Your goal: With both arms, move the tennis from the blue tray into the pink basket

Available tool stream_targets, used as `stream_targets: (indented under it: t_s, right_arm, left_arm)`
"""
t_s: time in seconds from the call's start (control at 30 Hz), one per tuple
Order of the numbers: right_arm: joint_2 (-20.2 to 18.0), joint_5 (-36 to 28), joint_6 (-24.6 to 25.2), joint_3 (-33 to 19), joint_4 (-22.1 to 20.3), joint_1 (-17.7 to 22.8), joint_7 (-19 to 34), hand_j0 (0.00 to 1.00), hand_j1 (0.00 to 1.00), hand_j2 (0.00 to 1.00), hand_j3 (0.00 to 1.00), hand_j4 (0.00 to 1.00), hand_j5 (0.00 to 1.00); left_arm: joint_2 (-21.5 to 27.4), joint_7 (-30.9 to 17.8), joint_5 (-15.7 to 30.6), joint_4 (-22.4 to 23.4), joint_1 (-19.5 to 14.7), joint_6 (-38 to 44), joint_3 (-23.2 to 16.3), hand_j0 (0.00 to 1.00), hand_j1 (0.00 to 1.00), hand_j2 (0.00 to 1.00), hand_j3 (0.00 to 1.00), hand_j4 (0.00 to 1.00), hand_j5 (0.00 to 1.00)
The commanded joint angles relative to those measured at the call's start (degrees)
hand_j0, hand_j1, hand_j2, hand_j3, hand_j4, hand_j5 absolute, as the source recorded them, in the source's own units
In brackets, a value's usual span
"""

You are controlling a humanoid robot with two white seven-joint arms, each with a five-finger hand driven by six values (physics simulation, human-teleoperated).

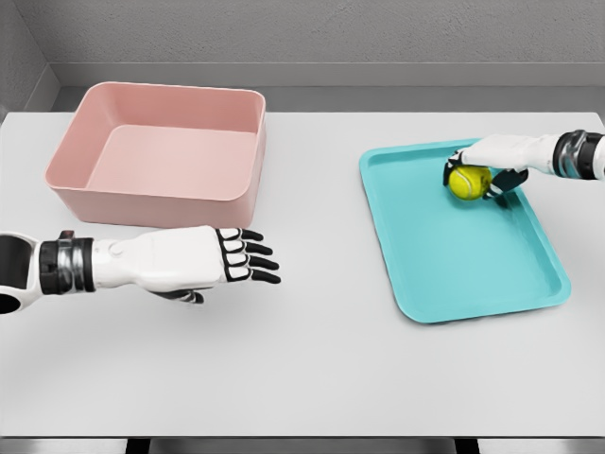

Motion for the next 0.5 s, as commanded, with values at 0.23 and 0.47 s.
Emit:
stream_targets:
  t_s: [0.23, 0.47]
  right_arm:
    - [-0.56, -1.70, -2.88, -0.35, -5.10, -0.88, 0.73, 0.50, 0.50, 0.50, 0.50, 0.50, 0.50]
    - [-0.65, -2.14, -2.88, -0.35, -11.78, -1.23, 1.35, 0.50, 0.50, 0.50, 0.50, 0.50, 0.50]
  left_arm:
    - [5.09, 1.72, 0.52, -0.01, 0.35, 0.01, 0.13, 1.00, 1.00, 1.00, 1.00, 1.00, 1.00]
    - [10.10, -7.95, -1.94, -0.01, 0.09, 0.01, 0.04, 1.00, 1.00, 1.00, 1.00, 1.00, 1.00]
